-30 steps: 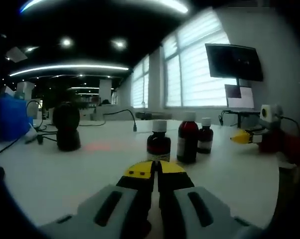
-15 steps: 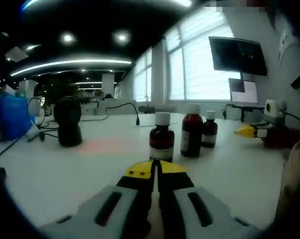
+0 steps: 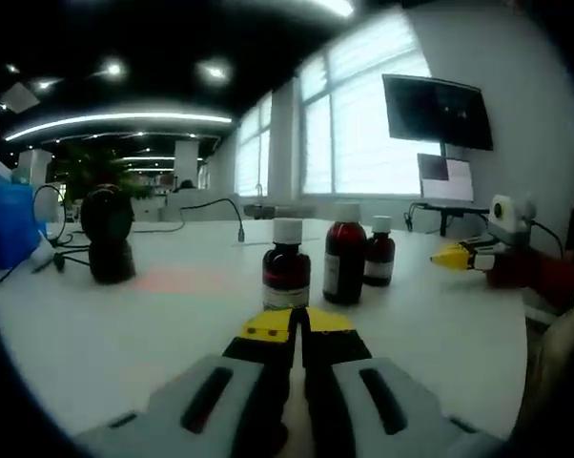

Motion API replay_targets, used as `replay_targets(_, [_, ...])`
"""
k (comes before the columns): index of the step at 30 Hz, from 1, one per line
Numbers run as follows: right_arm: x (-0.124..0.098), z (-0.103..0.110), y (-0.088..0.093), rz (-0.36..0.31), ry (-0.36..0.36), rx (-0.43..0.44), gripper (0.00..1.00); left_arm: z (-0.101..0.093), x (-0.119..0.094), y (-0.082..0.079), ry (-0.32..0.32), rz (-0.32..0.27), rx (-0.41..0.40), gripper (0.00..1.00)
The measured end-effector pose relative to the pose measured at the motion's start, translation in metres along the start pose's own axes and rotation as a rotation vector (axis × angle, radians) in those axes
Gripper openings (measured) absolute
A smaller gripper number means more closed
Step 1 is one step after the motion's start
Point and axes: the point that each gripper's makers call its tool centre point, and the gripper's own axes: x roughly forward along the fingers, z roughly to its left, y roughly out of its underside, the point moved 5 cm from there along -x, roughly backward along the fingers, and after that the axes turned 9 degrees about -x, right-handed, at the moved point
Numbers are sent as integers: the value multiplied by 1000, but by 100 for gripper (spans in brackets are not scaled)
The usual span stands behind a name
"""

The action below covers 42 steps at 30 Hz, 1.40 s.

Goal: Rotate the medicine bottle to make it face forward pick up the medicine bottle inspect the drug traceability code place the medicine on the table

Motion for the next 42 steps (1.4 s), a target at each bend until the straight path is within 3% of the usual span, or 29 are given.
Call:
replay_targets(5, [0,1,3,18,-6,0,0,0,-5,-4,-5,-36,-26,0])
replay_targets(10, [0,0,6,43,11,-6,0,-1,-3,-2,24,-22,-50,0])
replay_targets(20, [0,6,0,19,-4,-40,0,-3,-3,-4,22,-34,-22,0])
replay_targets(27, [-1,1,2,34,16,0,0,-4,-5,-6,27,-48,-43,0])
replay_targets(33, [-1,1,3,44,29,1,0,-5,-4,-3,33,-28,-37,0])
replay_targets(37, [-2,1,0,15,22,-15,0,-10,-1,0,42,0,4,0])
replay_targets(40, [0,-2,0,-5,5,4,0,-11,-1,2,40,13,13,0])
replay_targets(41, [3,0,0,-16,-33,27,0,-10,-3,1,41,1,18,0])
replay_targets(42, [2,0,-2,-35,-61,120,0,-8,-4,-2,28,-14,15,0])
